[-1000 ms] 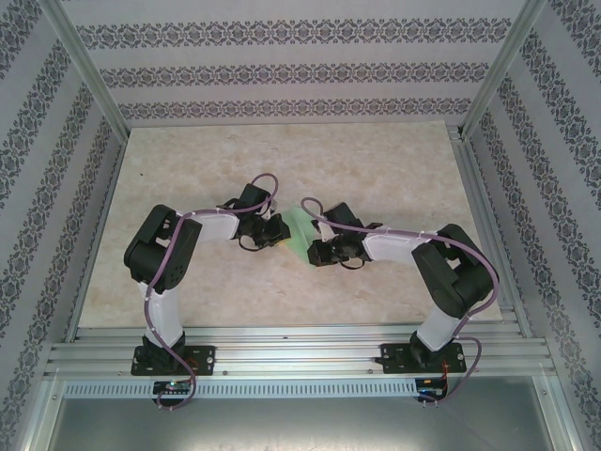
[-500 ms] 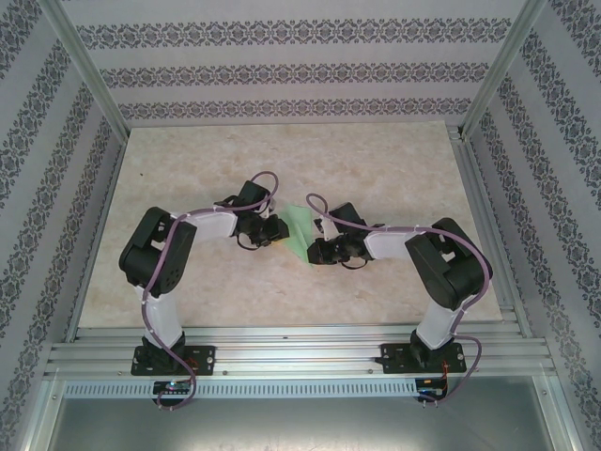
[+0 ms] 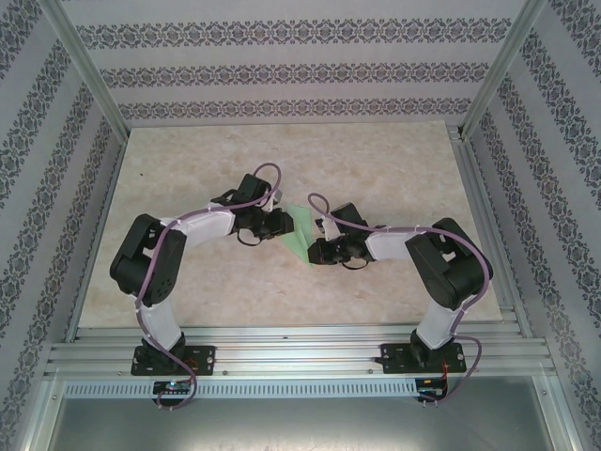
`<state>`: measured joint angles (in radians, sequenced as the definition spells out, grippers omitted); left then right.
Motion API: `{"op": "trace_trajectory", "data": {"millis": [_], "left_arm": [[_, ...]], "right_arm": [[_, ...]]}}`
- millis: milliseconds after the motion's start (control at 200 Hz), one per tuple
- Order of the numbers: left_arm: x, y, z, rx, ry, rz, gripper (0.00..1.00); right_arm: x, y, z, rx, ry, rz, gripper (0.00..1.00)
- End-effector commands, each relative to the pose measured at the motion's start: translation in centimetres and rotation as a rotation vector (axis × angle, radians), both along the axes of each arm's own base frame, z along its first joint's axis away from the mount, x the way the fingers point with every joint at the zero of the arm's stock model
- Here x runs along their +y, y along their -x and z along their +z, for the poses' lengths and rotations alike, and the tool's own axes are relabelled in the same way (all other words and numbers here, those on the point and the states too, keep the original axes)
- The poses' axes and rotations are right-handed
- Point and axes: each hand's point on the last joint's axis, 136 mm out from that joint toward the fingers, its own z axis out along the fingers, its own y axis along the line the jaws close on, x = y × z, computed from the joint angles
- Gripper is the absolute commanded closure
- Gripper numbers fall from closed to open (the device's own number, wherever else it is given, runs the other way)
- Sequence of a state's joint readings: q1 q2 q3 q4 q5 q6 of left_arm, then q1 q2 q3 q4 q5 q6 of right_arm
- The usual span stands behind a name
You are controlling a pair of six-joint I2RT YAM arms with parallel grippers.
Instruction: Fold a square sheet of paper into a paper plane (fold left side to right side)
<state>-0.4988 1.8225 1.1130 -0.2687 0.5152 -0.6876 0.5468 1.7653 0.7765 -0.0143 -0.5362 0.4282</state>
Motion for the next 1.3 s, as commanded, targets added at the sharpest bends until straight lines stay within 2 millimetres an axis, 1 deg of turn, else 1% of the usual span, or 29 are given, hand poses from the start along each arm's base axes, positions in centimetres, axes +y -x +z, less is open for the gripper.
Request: {"op": "trace_trajectory", "data": {"millis": [0, 135, 245, 380, 460, 629, 739, 834, 934, 1099, 1299], "left_arm": [[-1.8, -0.7, 0.0, -0.021, 0.036, -0.041, 0.76], [-3.1, -1.1, -0.3, -0.01, 0.073, -0.057, 0.75], [-3.5, -1.3, -0.7, -0.005, 0.068, -0.06, 0.75], [-3.5, -1.5, -1.6, 0.012, 0.052, -0.047, 0.75], [-3.5, -1.6, -2.0, 0.018, 0.047, -0.044, 0.75], [-3.5, -1.7, -2.3, 0.02, 0.042, -0.041, 0.75], [-3.3, -1.7, -2.5, 0.024, 0.035, -0.035, 0.75], [-3.3, -1.7, -2.7, 0.029, 0.033, -0.032, 0.75], [-3.2, -1.7, -2.8, 0.03, 0.029, -0.028, 0.75], [-3.2, -1.8, -2.9, 0.034, 0.03, -0.022, 0.75], [-3.2, -1.8, -3.0, 0.04, 0.027, -0.019, 0.75]], "right_arm": [[-1.5, 0.7, -2.1, 0.048, 0.057, -0.033, 0.89], [-1.5, 0.9, -2.3, 0.051, 0.059, -0.031, 0.88], [-1.5, 0.8, -2.2, 0.049, 0.054, -0.036, 0.88], [-1.4, 0.4, -1.6, 0.041, 0.039, -0.047, 0.83], [-1.3, 0.2, -0.9, 0.029, 0.026, -0.051, 0.81], [-1.4, -0.6, 1.1, 0.002, -0.008, -0.07, 0.74], [-1.8, -1.2, 2.0, -0.004, -0.031, -0.092, 0.7], [-1.7, -1.7, 2.6, -0.003, -0.071, -0.099, 0.69], [-1.5, -2.0, 2.9, -0.006, -0.079, -0.099, 0.67], [-1.2, -2.2, 2.6, -0.009, -0.066, -0.089, 0.67], [-0.4, -3.4, 3.2, -0.02, -0.114, -0.11, 0.67]]}}
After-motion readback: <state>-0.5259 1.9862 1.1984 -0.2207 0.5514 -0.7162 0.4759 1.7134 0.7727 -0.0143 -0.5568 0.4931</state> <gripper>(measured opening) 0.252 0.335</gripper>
